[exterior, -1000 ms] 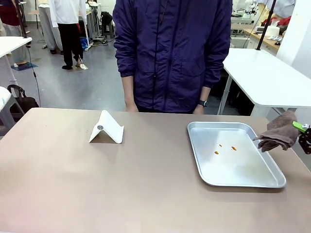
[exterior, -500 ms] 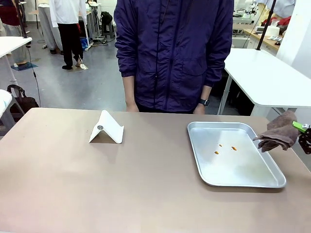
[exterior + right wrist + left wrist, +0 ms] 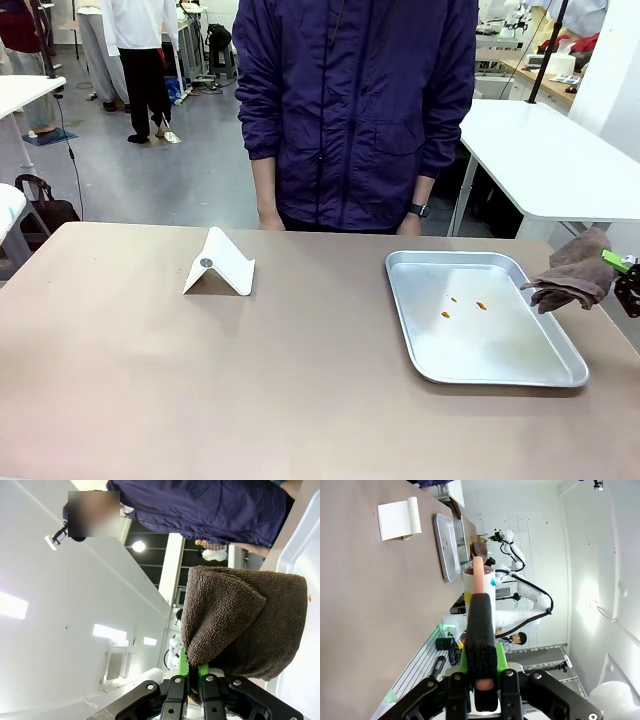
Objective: Clean the surface of the table.
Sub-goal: Clean the area not pointed to by the person.
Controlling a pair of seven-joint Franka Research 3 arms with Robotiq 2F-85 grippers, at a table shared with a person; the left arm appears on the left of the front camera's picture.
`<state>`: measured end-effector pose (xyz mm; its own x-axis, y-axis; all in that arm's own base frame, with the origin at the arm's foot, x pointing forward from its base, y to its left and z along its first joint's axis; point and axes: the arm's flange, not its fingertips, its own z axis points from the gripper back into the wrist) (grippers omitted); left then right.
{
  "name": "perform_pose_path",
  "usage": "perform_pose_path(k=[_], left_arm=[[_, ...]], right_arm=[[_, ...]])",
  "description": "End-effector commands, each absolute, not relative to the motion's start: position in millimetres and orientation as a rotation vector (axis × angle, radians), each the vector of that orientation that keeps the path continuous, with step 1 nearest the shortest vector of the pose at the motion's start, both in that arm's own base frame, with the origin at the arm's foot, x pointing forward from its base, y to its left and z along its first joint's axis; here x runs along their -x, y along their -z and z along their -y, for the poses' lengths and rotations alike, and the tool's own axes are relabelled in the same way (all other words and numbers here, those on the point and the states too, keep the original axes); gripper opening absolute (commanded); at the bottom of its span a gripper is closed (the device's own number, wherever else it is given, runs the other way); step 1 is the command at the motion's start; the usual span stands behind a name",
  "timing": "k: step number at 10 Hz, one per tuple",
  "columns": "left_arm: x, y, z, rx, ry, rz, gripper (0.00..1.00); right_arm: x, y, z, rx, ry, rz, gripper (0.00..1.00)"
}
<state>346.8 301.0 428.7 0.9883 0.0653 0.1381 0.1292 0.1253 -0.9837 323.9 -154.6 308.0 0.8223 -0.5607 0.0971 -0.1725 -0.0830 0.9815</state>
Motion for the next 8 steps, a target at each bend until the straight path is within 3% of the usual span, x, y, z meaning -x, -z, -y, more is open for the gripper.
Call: perform_pose_path(k=[1, 7, 8], left_arm=[[-344.5, -434.2, -302.6, 1.447, 0.041, 0.147, 0.22], [-344.5, -434.2, -302.6, 1.447, 0.041, 0.147, 0.22], [-344.5, -434.2, -302.6, 1.447, 0.041, 0.147, 0.22]], right_arm=[[-324.4, -313.9, 153.9, -1.654, 0.354, 0.58, 0.0], [-324.4, -313.9, 153.9, -1.654, 0.354, 0.58, 0.0], [-323.9, -308.0, 154.6, -1.649, 0.355, 0.584, 0.08]])
